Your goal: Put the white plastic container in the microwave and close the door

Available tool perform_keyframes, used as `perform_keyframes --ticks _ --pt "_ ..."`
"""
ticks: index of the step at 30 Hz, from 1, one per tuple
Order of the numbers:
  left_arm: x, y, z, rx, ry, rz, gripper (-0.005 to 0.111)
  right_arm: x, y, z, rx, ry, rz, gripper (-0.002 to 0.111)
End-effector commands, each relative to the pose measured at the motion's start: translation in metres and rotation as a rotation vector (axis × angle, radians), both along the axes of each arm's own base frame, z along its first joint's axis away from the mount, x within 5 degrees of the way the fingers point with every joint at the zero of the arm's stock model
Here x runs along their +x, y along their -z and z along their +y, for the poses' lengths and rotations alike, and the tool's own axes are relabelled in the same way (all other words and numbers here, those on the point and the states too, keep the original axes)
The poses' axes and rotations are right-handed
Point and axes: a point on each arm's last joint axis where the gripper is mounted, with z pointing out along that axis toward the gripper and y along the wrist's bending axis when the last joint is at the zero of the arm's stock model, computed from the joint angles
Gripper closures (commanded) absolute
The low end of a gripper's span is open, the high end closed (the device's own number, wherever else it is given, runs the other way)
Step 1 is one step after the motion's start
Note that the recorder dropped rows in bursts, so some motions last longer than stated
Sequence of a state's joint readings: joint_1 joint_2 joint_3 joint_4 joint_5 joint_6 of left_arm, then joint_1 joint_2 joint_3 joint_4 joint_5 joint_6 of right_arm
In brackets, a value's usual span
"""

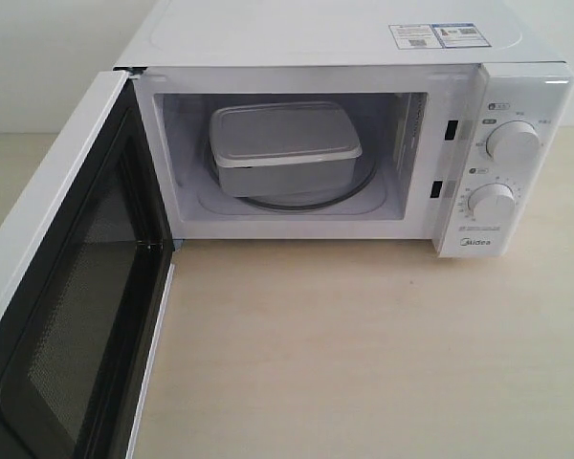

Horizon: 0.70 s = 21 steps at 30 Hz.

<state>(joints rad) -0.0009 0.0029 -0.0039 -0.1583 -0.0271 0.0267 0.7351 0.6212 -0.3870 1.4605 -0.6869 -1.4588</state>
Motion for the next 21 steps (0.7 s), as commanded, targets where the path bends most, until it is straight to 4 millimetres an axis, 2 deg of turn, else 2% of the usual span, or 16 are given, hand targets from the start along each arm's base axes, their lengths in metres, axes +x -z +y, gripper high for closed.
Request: perform_keyframes --ticks 1,3,9,13,21 --pt "-0.005 -0.019 0.003 -0.016 -0.025 -0.222 0.102 -0.001 -0.003 -0.002 0.024 0.006 -0.009 0.109" --pt "-0.005 -0.023 0.003 -0.016 -0.022 -0.221 0.102 -0.001 -0.003 -0.002 0.024 0.006 -0.009 0.109" --pt "-0.018 -0.067 0.000 0.025 -0.002 -0.232 0.102 -0.001 -0.002 -0.002 0.038 0.004 -0.008 0.109" --pt "-0.016 -0.093 -0.001 0.026 0.005 -0.206 0.102 -0.001 -0.002 -0.002 0.052 0.005 -0.007 0.109" --pt "-0.011 -0.099 -0.001 0.027 0.007 -0.176 0.102 -0.001 -0.002 -0.002 0.058 0.005 -0.006 0.109"
